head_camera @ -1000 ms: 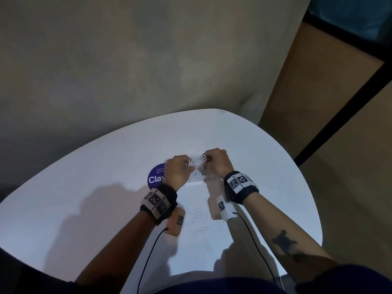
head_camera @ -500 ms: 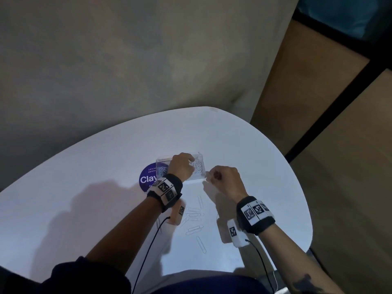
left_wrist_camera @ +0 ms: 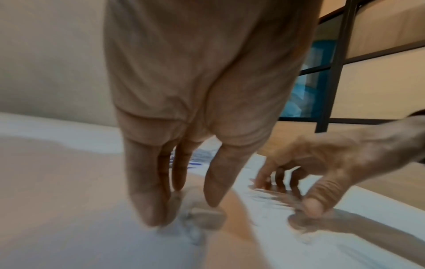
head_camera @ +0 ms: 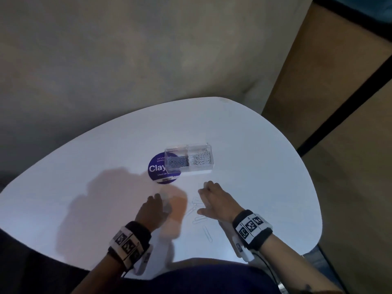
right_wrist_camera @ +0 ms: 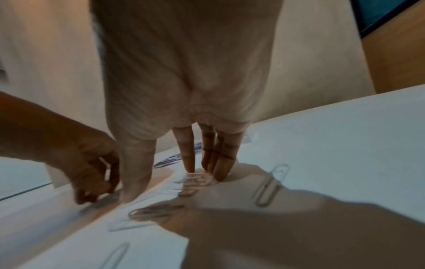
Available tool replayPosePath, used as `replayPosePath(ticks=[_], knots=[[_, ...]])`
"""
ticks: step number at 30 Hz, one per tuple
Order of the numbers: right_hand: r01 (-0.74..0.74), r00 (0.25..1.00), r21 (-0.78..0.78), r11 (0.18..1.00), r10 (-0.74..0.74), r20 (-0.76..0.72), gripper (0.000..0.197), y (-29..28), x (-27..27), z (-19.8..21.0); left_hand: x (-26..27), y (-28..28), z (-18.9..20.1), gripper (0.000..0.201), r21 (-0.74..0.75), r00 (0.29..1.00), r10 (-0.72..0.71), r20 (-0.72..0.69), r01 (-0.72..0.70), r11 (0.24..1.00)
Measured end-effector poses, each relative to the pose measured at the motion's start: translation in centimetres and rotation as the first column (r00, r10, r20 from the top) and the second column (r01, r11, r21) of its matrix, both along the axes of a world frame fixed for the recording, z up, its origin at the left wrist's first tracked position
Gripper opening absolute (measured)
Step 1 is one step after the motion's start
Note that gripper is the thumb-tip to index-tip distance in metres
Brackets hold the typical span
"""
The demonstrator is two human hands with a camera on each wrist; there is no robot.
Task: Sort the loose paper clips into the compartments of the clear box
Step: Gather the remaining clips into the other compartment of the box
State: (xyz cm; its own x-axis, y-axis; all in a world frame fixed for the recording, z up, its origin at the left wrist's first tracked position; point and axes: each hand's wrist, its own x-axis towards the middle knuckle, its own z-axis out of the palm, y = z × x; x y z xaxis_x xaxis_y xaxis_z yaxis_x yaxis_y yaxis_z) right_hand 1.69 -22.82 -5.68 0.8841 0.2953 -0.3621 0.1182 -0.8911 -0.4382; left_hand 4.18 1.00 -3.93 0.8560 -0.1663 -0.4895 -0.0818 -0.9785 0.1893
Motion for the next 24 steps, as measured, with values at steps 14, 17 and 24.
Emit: replayPosePath(ticks=[14,17,24], knots=[[-0.078,0.987,0.068,0.995,0.067,0.144,0.047,-0.4,-2.9,-1.6,-2.8,-3.0,-1.1,0.048,-0.339,0.986,-0.124,0.111,0.155,0.928],[0.012,0.98,0.151,0.989,-0.041,0.193,0.024,-0.3,-2.5,-1.7,-2.9,-2.1,-1.5,0.031,-0.392,0.978,-0.073,0.196,0.146,0.908],[0.24,0.944,0.208,0.948,-0.278,0.178,0.035,-1.6,-2.8,-0.4,-4.0,-2.5,-1.5,0.093,-0.204,0.939,-0.281,0.198,0.32,0.925]])
